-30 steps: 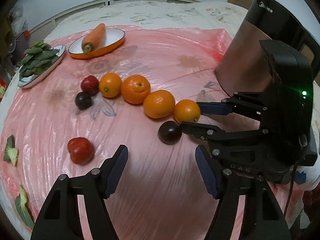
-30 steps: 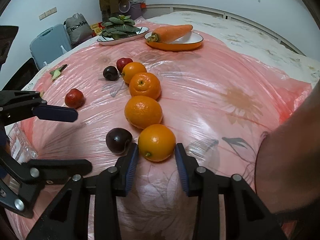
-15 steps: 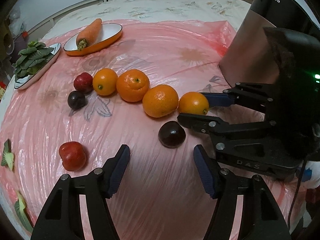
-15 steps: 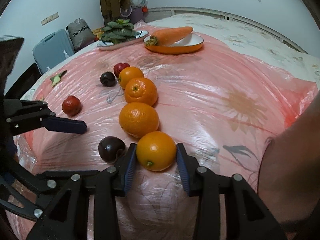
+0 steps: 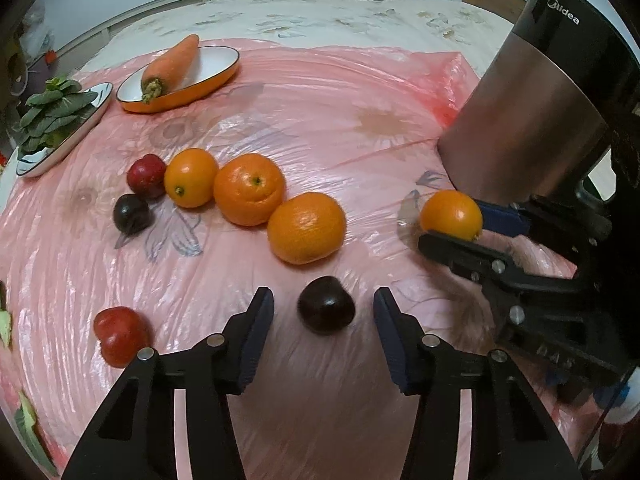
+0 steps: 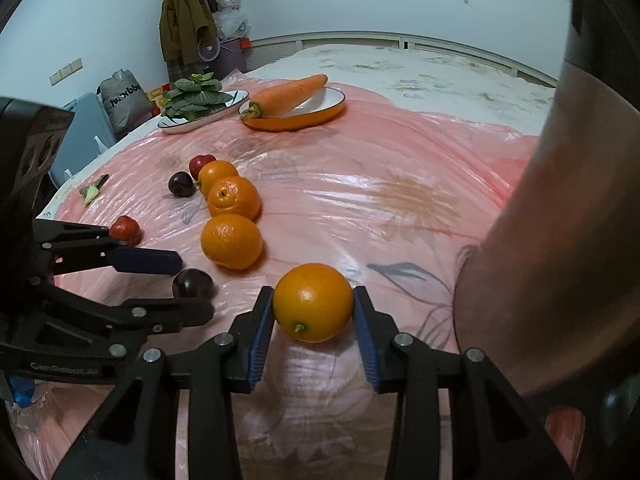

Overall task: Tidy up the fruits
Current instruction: 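Grasp an orange with the right gripper while the left gripper grasps a dark plum, then carry the orange and dark plum over the green tray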

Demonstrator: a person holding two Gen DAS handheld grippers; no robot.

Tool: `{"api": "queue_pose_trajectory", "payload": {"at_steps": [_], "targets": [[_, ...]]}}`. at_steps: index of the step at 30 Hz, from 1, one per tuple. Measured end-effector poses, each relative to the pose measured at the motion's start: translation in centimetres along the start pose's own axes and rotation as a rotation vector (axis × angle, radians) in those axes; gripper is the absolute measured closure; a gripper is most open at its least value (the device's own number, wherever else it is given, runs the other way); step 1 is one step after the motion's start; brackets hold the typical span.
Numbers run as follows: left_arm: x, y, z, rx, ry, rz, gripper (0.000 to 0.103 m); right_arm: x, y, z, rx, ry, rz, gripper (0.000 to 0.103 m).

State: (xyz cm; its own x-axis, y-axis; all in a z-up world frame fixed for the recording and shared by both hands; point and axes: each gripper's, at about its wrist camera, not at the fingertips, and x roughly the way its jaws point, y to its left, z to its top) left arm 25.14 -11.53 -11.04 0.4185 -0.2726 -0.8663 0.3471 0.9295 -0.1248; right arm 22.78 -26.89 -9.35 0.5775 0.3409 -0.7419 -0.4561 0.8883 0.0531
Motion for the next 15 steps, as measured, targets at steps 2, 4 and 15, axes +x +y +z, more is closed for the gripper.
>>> {"api": "queue_pose_trajectory", "payload": {"at_steps": [2, 4, 15], "targets": [[0.3, -0.2, 0.1, -0.002, 0.006, -0.005, 0.065, -0.2, 0.2, -0.2, -0.004, -0.001, -0.004, 0.063], [0.8, -0.4, 0.1, 0.0, 0.016, 0.006, 0.07, -0.3, 0.3, -0.3, -0.003, 0.001, -0.002, 0.063], [0.5, -0.3, -0.2, -0.005, 0.004, 0.027, 0.079, -1.7, 1.0, -1.1, 0.005, -0.01, -0.004, 0.062]]}}
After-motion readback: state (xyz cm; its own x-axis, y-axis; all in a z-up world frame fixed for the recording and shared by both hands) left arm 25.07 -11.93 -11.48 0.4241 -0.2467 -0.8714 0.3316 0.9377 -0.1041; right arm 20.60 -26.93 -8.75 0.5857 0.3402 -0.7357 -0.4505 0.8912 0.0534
